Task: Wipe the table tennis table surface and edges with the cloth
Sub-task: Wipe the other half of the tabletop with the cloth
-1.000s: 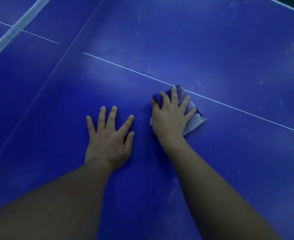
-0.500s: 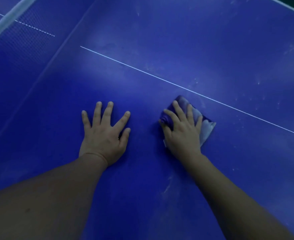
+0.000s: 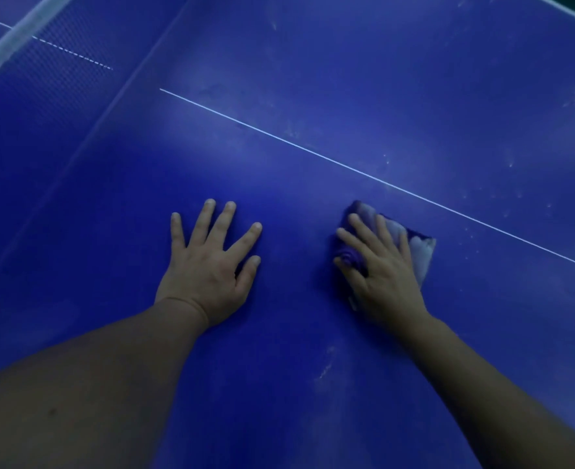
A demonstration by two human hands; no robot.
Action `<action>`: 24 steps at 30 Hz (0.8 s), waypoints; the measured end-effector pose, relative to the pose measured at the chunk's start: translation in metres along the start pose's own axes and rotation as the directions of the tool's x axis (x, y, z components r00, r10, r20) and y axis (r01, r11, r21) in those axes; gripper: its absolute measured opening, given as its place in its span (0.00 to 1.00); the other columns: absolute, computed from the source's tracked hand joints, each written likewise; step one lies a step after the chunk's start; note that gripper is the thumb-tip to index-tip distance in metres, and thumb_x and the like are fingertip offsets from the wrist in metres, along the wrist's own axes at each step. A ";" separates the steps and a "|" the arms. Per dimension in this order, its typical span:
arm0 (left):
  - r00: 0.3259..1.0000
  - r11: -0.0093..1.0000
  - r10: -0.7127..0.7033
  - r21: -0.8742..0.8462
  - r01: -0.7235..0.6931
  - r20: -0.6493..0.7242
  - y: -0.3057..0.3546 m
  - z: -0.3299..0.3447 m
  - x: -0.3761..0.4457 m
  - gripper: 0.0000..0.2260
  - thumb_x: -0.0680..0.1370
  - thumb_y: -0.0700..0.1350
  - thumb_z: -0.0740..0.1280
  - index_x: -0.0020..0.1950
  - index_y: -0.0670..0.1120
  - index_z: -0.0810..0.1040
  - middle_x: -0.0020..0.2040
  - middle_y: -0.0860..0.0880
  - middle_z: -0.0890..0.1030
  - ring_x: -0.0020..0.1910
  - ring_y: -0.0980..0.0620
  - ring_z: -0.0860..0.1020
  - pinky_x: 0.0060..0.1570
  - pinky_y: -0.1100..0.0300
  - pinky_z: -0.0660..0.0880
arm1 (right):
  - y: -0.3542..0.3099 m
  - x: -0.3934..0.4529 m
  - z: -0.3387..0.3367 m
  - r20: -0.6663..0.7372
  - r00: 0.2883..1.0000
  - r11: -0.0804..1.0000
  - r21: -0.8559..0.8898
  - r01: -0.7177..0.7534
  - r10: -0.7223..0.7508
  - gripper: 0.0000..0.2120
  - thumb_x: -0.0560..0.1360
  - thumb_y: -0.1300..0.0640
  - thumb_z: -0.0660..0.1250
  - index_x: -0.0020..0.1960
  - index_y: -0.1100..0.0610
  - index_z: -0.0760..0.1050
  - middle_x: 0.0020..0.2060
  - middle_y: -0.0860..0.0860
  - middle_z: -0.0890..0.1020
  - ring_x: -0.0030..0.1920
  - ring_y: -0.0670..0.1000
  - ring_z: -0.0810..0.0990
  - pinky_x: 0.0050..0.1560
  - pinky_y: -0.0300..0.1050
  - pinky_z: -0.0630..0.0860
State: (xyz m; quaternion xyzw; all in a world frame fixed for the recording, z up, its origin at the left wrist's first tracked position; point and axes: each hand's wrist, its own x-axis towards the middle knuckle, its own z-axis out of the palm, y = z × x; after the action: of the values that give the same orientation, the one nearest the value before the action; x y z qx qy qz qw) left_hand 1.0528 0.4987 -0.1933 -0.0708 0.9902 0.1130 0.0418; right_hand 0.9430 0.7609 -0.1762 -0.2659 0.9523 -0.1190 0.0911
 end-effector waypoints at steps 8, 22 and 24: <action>1.000 1.000 0.001 -0.005 -0.001 -0.010 0.000 -0.001 0.000 0.27 0.81 0.62 0.46 0.79 0.58 0.63 0.82 0.44 0.57 0.81 0.41 0.49 0.75 0.30 0.43 | -0.026 0.088 0.000 -0.046 0.978 0.978 0.048 -0.202 0.204 0.28 0.83 0.40 0.54 0.80 0.48 0.60 0.82 0.51 0.51 0.81 0.55 0.47 0.78 0.56 0.42; 0.985 0.987 0.159 -0.025 -0.161 -0.061 0.000 0.000 -0.002 0.27 0.79 0.64 0.54 0.75 0.54 0.72 0.79 0.44 0.65 0.79 0.39 0.58 0.73 0.27 0.49 | 0.006 0.064 -0.011 -0.046 0.979 0.980 0.034 -0.196 0.198 0.27 0.84 0.41 0.52 0.80 0.49 0.60 0.82 0.53 0.51 0.81 0.57 0.47 0.78 0.57 0.44; 0.987 0.988 0.147 -0.040 -0.149 -0.057 -0.001 0.000 -0.002 0.28 0.78 0.65 0.54 0.75 0.55 0.71 0.79 0.45 0.64 0.80 0.40 0.57 0.73 0.28 0.48 | -0.012 0.041 -0.004 -0.033 0.995 0.993 0.062 -0.096 0.098 0.26 0.83 0.41 0.54 0.79 0.50 0.63 0.81 0.53 0.53 0.81 0.57 0.50 0.78 0.56 0.45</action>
State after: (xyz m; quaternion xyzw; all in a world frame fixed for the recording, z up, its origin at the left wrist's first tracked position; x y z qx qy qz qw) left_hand 1.0546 0.4978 -0.1929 -0.0009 0.9908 0.1354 0.0049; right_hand 0.9129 0.7302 -0.1737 -0.2143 0.9615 -0.1479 0.0877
